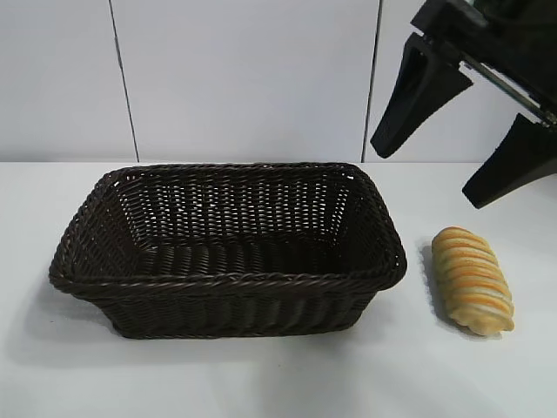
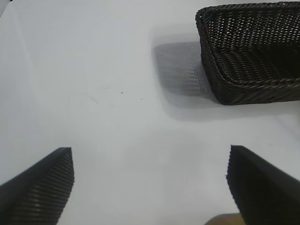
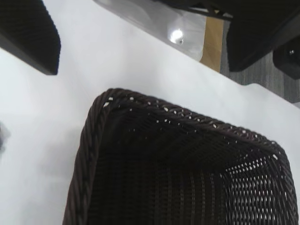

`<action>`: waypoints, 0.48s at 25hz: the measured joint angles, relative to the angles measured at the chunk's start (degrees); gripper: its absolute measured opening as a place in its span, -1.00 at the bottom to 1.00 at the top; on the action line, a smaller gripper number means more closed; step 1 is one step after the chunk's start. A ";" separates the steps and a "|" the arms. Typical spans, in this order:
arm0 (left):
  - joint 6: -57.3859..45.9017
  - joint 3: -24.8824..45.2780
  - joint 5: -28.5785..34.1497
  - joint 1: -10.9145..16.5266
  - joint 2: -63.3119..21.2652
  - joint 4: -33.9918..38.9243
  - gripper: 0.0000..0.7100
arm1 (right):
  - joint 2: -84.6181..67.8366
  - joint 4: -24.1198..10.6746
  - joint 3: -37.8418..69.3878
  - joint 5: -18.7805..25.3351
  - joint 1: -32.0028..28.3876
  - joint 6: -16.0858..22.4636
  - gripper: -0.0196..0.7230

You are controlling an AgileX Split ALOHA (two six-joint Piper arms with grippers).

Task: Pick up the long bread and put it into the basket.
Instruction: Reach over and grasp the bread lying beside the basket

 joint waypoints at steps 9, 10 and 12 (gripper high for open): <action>0.00 0.00 -0.17 0.00 0.00 0.00 0.81 | 1.56 -19.39 0.00 -3.58 0.00 11.52 0.89; 0.00 0.00 -0.23 0.00 0.00 0.00 0.81 | 2.44 -20.30 0.00 -3.81 0.00 12.24 0.89; 0.00 0.00 -0.44 0.00 0.00 0.00 0.81 | 4.65 -22.00 0.00 -4.11 0.00 13.03 0.89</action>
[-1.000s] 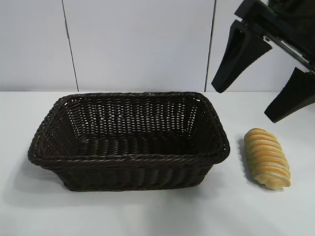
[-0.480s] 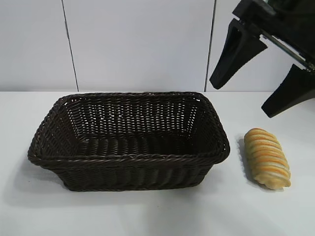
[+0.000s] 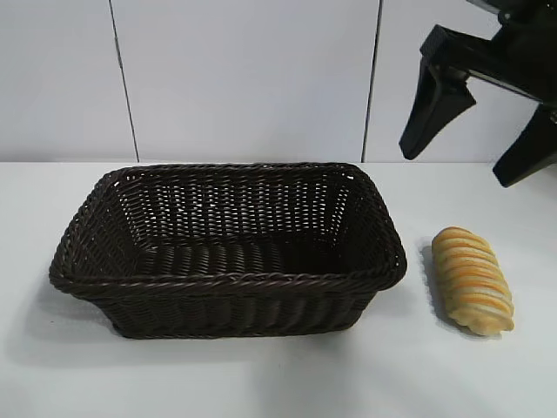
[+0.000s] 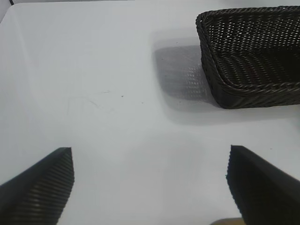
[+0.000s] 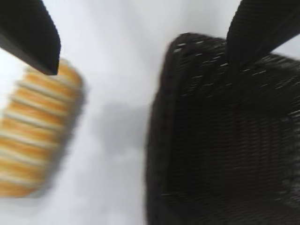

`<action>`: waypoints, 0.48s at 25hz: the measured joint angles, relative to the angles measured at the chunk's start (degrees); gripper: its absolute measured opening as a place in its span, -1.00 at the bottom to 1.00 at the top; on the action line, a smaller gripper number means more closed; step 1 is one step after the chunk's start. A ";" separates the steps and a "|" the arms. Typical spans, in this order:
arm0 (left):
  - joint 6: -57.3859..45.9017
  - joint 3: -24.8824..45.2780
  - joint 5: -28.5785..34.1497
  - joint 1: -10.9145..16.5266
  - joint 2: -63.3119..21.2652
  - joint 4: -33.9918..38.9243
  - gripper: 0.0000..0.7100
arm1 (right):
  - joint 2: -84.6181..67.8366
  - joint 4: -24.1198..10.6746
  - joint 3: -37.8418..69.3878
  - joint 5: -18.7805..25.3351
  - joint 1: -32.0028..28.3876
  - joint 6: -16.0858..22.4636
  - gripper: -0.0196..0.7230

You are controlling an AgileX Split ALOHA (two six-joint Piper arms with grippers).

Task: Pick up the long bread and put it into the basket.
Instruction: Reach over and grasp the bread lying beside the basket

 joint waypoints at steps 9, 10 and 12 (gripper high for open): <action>0.00 0.00 -0.07 0.00 0.00 0.00 0.81 | 9.57 -2.85 -0.10 -4.06 0.00 0.48 0.89; 0.00 0.00 -0.07 0.00 0.00 0.00 0.81 | 10.35 -3.33 -0.12 -4.57 0.00 0.48 0.89; 0.00 0.00 -0.07 0.00 0.00 0.00 0.81 | 11.60 -4.21 -0.12 -5.39 0.00 0.67 0.89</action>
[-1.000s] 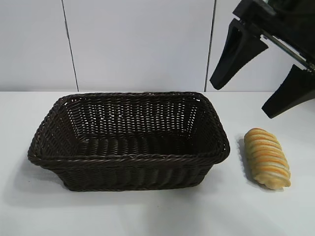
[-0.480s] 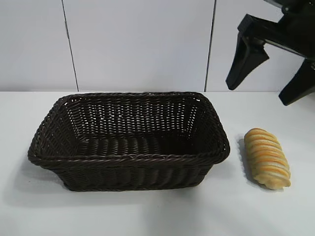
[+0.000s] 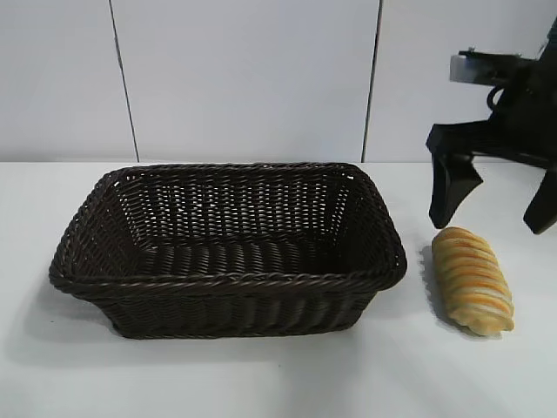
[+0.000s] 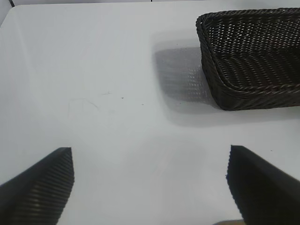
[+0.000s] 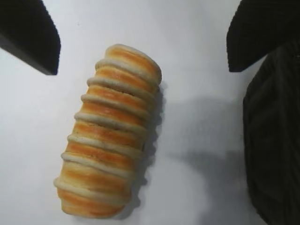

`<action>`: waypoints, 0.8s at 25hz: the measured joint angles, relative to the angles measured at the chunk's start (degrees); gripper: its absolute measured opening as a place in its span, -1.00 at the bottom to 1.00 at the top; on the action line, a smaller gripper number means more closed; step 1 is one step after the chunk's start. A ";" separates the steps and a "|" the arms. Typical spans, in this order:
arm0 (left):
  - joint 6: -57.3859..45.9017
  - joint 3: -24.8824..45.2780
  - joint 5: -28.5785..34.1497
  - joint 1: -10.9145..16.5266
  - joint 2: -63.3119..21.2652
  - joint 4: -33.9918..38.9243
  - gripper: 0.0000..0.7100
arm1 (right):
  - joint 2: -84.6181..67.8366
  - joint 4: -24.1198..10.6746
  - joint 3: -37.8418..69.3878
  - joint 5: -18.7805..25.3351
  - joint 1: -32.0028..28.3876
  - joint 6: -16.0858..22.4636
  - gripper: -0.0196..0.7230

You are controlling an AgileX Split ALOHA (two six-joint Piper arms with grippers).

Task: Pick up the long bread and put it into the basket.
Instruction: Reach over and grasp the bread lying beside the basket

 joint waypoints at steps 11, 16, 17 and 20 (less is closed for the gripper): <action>-0.01 0.00 0.00 0.00 0.00 0.00 0.81 | 3.12 -2.58 -0.05 -3.52 0.00 2.79 0.52; -0.01 0.00 0.00 0.00 0.00 0.00 0.81 | 5.18 -3.32 -0.05 -3.54 0.00 4.47 -0.08; -0.01 0.00 0.00 0.00 0.00 0.00 0.81 | 5.18 -3.59 -0.05 -3.54 0.00 4.90 -0.27; -0.01 0.00 0.00 0.00 0.00 0.00 0.81 | 5.32 -4.57 -0.05 -3.54 0.00 5.60 -0.65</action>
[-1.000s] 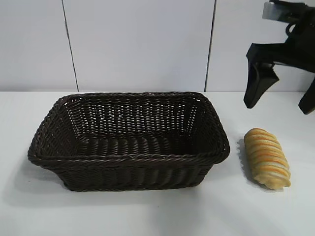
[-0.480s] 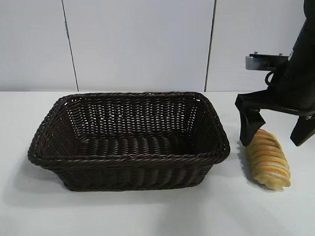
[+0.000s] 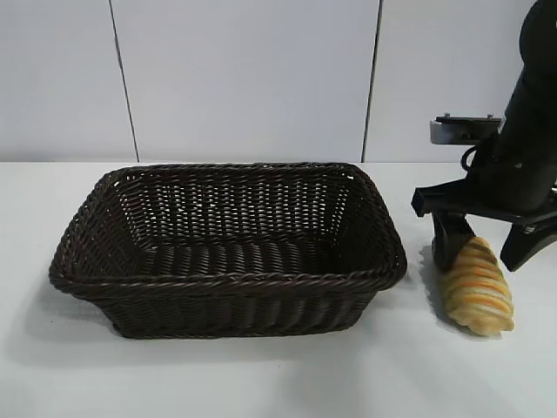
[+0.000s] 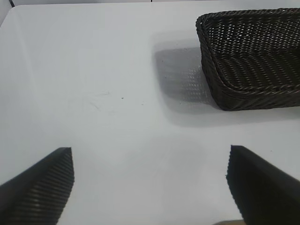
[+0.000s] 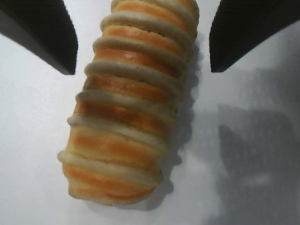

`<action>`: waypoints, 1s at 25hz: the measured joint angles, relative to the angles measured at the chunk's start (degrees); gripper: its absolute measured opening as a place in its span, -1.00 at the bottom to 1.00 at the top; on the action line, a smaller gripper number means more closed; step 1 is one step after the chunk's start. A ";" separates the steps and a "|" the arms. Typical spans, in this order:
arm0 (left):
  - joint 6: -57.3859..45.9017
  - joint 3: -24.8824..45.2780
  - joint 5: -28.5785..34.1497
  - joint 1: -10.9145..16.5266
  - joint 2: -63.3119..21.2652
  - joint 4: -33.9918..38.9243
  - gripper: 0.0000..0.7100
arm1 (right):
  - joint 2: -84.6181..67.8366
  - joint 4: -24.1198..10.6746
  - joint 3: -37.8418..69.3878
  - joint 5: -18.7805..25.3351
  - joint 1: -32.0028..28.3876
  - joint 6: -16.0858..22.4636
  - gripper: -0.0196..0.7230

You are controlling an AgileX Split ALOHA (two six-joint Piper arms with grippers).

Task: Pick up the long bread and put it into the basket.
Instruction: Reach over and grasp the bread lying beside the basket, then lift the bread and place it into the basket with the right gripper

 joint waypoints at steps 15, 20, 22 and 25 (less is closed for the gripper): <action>0.00 0.00 0.00 0.00 0.00 0.00 0.81 | -11.79 -2.22 -4.02 8.03 0.00 0.82 -0.77; 0.00 0.00 0.00 0.00 0.00 0.00 0.81 | -14.88 -2.22 -9.46 12.12 0.00 -0.04 -0.80; 0.00 0.00 0.00 0.00 0.00 0.00 0.81 | -14.94 -2.15 -10.36 12.97 0.00 -0.56 -0.80; 0.00 0.00 0.00 0.00 0.00 0.00 0.81 | -14.94 -0.21 -10.37 13.09 0.00 -2.14 -0.80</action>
